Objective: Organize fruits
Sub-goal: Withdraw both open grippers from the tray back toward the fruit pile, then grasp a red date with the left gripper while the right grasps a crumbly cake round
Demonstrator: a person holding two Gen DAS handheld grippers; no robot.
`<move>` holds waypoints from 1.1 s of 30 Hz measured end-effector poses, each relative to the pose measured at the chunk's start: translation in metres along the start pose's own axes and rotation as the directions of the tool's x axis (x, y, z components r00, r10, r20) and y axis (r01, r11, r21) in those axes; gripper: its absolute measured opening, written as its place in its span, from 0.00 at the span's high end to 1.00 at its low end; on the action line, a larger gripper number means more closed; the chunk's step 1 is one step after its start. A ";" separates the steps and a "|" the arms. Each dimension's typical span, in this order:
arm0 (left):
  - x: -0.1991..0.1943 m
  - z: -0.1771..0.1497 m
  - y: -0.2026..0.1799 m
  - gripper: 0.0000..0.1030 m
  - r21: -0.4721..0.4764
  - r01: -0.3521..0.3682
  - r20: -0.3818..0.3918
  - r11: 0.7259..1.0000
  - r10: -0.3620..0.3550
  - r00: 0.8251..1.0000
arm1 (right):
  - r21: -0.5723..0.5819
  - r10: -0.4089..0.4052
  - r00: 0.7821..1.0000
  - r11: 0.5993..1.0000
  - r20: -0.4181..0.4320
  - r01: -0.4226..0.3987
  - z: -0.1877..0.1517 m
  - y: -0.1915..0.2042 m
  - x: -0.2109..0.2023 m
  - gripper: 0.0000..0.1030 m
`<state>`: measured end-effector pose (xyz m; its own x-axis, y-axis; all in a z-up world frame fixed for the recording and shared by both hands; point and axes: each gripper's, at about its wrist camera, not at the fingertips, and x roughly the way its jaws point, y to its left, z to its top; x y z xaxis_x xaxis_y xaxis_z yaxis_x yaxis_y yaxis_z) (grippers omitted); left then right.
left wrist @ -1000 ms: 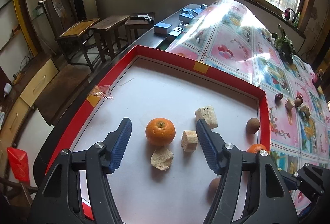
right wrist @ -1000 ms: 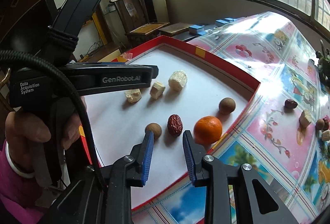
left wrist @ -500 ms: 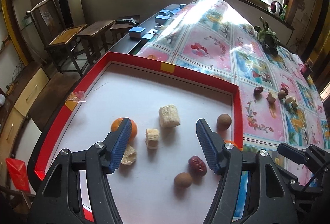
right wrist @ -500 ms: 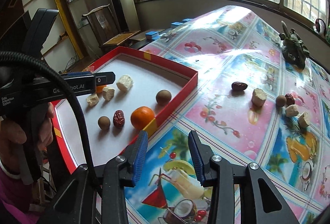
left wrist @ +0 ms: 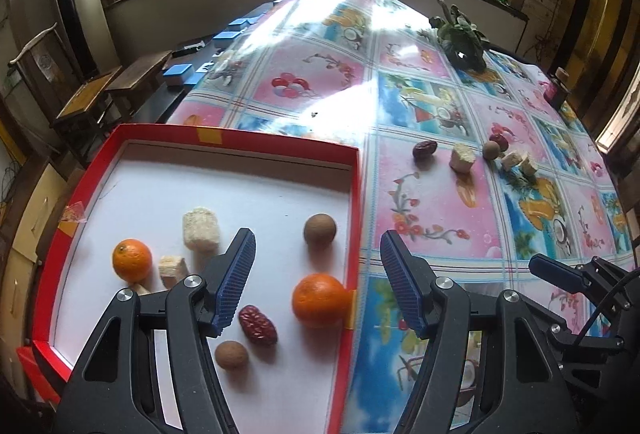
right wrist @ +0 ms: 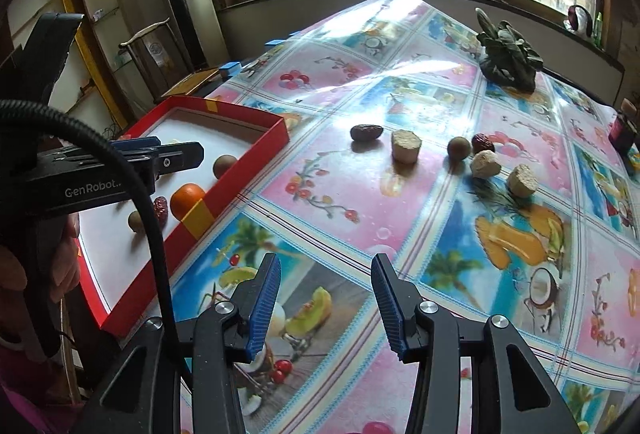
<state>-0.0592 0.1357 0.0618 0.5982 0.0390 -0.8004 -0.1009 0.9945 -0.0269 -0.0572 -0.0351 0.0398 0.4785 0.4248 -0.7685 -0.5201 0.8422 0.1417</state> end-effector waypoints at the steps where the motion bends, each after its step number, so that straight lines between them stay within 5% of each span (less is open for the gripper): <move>1: 0.003 0.002 -0.005 0.36 0.005 0.015 -0.010 1.000 -0.015 1.000 | 0.009 -0.005 1.000 1.000 0.000 0.005 -0.002 -0.004 -0.002 0.56; 15: 0.044 0.043 -0.061 0.37 0.153 0.131 -0.103 0.979 -0.117 0.988 | 0.088 -0.029 0.999 0.996 0.023 0.027 -0.013 -0.049 -0.016 0.56; 31: 0.104 0.074 -0.104 0.37 0.400 0.174 -0.170 0.900 -0.114 0.979 | 0.105 -0.024 1.000 0.994 0.017 0.022 0.001 -0.072 -0.004 0.55; 33: 0.110 0.075 -0.104 0.47 0.406 0.171 -0.175 0.898 -0.108 0.979 | 0.104 -0.026 1.000 0.994 0.014 0.025 0.002 -0.073 -0.002 0.55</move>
<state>0.0763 0.0436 0.0214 0.4567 -0.0858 -0.8855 0.3346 0.9388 0.0817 -0.0181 -0.0967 0.0321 0.5018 0.4071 -0.7632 -0.4316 0.8825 0.1869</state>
